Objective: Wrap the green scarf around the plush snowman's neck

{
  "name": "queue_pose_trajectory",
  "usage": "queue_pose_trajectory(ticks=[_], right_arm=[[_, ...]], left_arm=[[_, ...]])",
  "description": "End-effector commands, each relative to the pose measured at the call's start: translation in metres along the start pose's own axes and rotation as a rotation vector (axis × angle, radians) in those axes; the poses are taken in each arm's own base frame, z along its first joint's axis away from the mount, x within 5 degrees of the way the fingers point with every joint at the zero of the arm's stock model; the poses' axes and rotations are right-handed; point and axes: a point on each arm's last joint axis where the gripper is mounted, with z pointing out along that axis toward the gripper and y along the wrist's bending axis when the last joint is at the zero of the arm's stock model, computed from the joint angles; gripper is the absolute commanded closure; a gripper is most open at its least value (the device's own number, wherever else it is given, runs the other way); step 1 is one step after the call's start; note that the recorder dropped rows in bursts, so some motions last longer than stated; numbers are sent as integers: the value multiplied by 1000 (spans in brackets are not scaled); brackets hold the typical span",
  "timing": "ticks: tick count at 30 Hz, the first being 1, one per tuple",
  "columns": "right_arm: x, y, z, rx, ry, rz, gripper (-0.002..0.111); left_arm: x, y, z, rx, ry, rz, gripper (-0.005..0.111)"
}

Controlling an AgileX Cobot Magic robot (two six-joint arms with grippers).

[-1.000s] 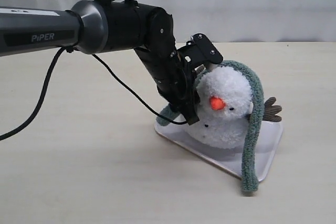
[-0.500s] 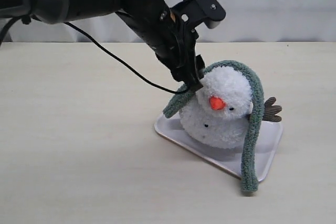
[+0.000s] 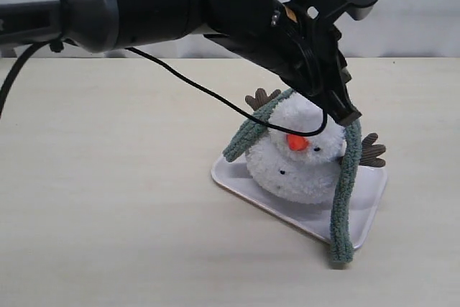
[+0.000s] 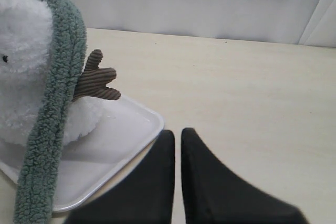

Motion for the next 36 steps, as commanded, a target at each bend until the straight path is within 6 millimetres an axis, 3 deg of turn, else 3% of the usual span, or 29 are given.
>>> queue_pose_trajectory(ticks=[1, 9, 16, 30, 36], right_arm=[[1, 0, 0, -3, -2, -7, 104], [1, 0, 0, -3, -2, -7, 104], [1, 0, 0, -3, -2, -7, 104], [0, -2, 0, 19, -11, -77, 104], [-29, 2, -5, 8, -329, -167, 104]], left_arm=[[-1, 3, 7, -46, -22, 43, 107], [-18, -5, -12, -76, -89, 82, 107], [-4, -16, -42, -148, -150, 93, 107], [20, -37, -160, -302, -379, 59, 107], [40, -49, -200, -331, -451, 10, 107]])
